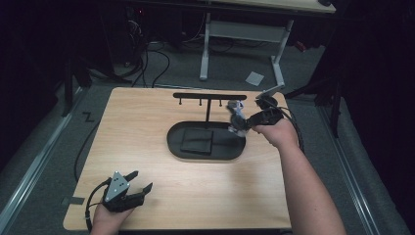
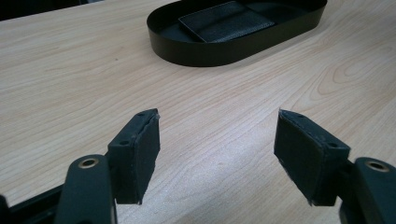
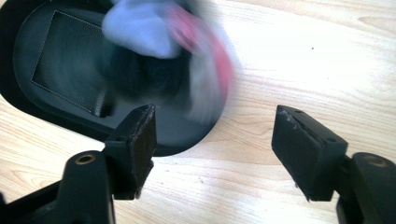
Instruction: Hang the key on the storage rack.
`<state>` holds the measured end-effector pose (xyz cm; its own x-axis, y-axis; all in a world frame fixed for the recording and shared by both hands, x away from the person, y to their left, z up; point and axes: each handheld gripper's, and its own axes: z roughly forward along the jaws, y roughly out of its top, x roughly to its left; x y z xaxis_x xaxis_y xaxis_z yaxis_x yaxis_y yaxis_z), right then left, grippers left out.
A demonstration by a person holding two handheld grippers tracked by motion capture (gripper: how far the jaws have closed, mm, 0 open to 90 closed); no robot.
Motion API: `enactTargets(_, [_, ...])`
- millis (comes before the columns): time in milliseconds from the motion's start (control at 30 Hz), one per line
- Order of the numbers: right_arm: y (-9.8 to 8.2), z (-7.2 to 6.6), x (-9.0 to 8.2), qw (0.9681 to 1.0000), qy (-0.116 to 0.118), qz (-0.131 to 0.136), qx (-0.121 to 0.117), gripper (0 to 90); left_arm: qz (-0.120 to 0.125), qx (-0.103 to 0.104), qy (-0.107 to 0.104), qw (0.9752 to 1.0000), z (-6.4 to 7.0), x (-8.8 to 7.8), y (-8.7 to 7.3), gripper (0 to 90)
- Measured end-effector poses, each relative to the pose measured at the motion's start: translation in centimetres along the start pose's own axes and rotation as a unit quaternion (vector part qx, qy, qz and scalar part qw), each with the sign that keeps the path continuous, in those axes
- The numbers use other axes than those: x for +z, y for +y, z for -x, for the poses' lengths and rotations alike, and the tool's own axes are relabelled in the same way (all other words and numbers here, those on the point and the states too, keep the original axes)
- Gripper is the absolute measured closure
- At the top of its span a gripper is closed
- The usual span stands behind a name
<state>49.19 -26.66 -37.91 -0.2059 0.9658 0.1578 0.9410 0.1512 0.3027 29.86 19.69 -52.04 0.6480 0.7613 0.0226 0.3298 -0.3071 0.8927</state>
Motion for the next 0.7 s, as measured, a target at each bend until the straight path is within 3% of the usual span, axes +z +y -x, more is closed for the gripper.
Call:
enactTargets(200, [-1.3, 0.4, 0.0, 0.9999, -0.004, 0.016, 0.002, 31.1, 0.0, 0.0, 0.001, 1.0, 0.0, 0.0, 0.0, 31.3])
enactTargets(433, [-4.2, 0.9, 0.8, 0.9995, -0.006, 0.031, -0.002, 32.6, -0.003, 0.005, 0.0, 1.0, 0.3, 0.2, 0.0, 31.2])
enactTargets(600, [-6.7, 0.5, 1.6, 0.9976, -0.031, 0.052, -0.032, 35.6, -0.009, 0.009, -0.001, 0.9999, 0.4, 0.4, 0.0, 31.2])
enactTargets(700, [-8.4, 0.2, 2.1, 0.9969, -0.025, 0.066, -0.035, 35.7, -0.012, 0.011, 0.0, 0.9999, 0.5, 0.5, 0.0, 31.1])
